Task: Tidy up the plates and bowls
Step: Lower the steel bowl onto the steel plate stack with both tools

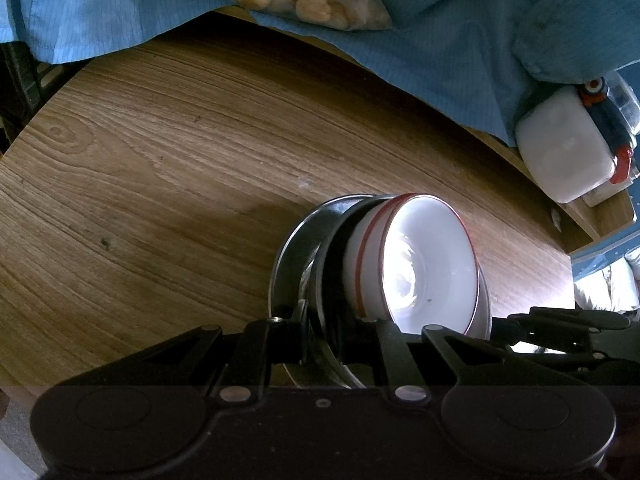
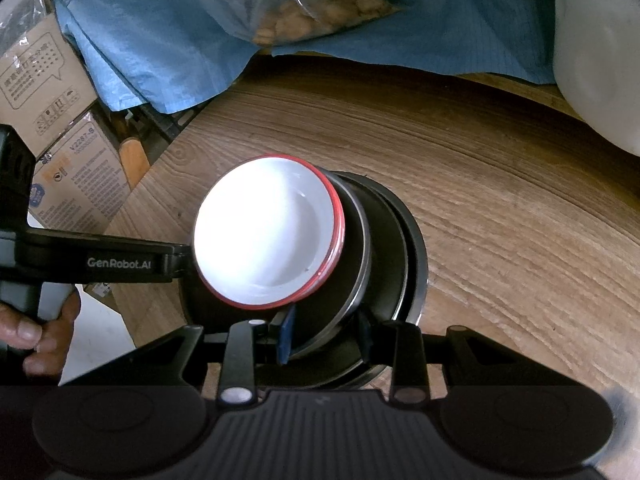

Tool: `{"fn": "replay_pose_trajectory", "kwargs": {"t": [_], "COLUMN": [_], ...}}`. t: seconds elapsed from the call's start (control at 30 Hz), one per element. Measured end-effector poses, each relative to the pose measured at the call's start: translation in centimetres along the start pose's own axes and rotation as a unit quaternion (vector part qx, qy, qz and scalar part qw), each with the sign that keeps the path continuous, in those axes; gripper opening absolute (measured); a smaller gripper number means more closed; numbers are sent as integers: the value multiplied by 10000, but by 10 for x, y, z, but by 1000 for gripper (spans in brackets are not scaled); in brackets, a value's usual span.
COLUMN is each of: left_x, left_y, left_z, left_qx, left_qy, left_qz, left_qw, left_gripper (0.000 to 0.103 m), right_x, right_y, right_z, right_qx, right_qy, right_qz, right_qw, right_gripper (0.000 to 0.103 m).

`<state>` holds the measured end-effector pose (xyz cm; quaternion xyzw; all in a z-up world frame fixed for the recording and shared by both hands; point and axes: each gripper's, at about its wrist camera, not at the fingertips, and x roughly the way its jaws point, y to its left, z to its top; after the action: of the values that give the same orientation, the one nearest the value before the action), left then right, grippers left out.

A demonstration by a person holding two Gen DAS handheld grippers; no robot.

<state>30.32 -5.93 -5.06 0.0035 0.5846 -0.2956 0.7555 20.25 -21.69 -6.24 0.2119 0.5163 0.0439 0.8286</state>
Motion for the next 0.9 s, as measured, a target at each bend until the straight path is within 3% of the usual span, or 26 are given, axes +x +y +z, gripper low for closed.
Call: {"fn": "replay_pose_trajectory", "kwargs": {"t": [0.9], "left_x": [-1], "left_y": [-6], "left_z": [2], "left_qx": [109], "left_qy": [-45], "left_qz": [188], "left_qw": [9998], "left_gripper": [19], "right_x": [-2], "right_y": [6], "right_z": [-3], "right_qx": [-174], "right_qy": [-151], "right_qz": [-313], "right_qw": [9992], "right_gripper": [40]}}
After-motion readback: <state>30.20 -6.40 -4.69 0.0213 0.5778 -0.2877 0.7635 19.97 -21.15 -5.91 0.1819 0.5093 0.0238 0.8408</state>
